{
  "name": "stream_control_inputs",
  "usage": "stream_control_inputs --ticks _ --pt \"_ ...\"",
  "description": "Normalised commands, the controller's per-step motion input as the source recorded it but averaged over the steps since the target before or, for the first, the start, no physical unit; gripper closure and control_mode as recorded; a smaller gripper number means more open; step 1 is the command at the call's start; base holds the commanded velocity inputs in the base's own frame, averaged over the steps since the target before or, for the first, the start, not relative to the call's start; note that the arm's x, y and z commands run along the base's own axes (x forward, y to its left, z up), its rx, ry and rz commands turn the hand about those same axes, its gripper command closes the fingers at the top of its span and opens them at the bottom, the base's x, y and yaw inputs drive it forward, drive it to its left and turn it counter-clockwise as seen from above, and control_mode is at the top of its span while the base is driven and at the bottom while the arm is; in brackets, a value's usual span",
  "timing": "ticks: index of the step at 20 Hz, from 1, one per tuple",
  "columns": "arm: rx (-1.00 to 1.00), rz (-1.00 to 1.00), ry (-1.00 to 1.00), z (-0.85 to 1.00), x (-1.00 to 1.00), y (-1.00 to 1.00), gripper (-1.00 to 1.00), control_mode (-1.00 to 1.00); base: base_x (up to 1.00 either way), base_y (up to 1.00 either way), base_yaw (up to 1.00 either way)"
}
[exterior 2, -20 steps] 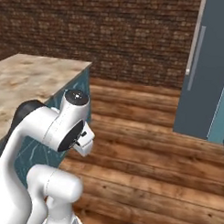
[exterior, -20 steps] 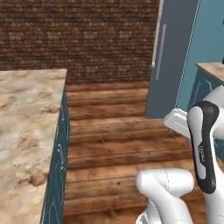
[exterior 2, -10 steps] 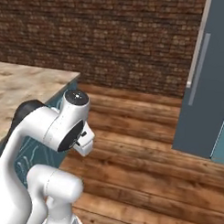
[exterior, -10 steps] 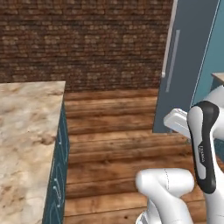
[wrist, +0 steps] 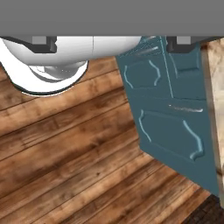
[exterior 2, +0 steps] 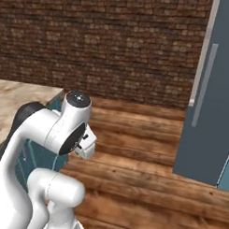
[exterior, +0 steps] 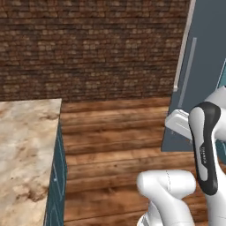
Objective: Take a sugar cube from the saucer and place it inside the coffee. Then, grab milk from the fridge and place it next to the coffee on the counter to sweeten the coffee.
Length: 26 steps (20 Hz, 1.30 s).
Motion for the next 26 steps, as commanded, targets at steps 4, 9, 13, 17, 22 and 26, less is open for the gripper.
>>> stream_control_inputs --ticks 4,9,13,17,22,26 --pt "0.00 0.00 0.00 0.00 0.00 0.00 -1.00 1.00 1.00 0.24 -0.19" --pt "0.00 0.00 0.00 0.00 0.00 0.00 -1.00 1.00 1.00 0.43 -0.24" --pt "0.00 0.00 0.00 0.00 0.00 0.00 -1.00 1.00 1.00 0.54 -0.30" --pt "0.00 0.00 0.00 0.00 0.00 0.00 -1.00 1.00 1.00 0.62 -0.41" --pt "0.00 0.00 0.00 0.00 0.00 0.00 -1.00 1.00 1.00 0.47 -0.49" --pt "0.00 0.00 0.00 0.00 0.00 0.00 -1.00 1.00 1.00 0.44 -0.51"
